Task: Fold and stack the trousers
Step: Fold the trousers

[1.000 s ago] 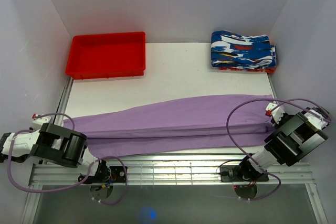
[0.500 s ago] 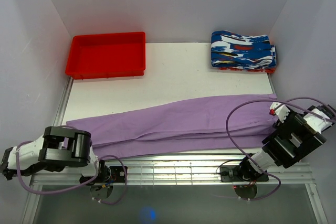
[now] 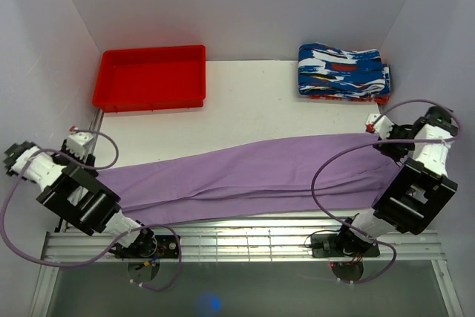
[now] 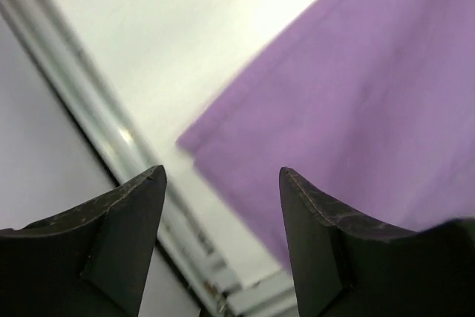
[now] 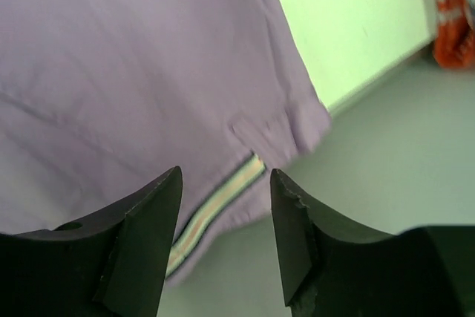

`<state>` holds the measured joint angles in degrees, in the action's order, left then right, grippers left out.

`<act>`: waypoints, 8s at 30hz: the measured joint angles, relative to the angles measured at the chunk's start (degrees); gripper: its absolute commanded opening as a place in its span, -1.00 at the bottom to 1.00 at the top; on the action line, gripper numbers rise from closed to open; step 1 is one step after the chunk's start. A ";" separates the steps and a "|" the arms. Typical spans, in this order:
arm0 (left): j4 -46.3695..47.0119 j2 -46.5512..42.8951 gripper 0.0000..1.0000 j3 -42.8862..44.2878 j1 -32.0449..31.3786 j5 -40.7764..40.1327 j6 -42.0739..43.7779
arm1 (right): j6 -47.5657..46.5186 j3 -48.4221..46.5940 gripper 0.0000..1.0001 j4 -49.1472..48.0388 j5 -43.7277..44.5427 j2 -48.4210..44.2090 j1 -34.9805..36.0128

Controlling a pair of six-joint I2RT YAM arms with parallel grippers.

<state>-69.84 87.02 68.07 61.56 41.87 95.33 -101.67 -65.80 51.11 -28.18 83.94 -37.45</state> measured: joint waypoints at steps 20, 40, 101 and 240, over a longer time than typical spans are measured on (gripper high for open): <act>21.77 14.36 -0.06 -5.09 -27.89 -24.33 -44.52 | 21.07 8.81 -0.06 -7.74 21.42 11.06 12.15; 14.67 30.73 0.37 25.22 -35.91 -17.33 -45.00 | 19.74 -7.61 -0.07 -1.60 14.05 13.00 11.65; 9.42 19.28 0.28 5.66 -31.82 -22.80 11.37 | 9.25 3.04 -0.84 2.80 14.84 11.32 25.86; 32.57 19.54 -1.00 25.97 -18.16 10.34 -36.15 | 21.64 15.50 -0.85 -34.01 -11.69 -16.85 18.80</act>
<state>-37.28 106.56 94.04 43.40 52.21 59.18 -80.03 -50.30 17.10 -39.88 67.09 -18.65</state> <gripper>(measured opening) 0.014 0.088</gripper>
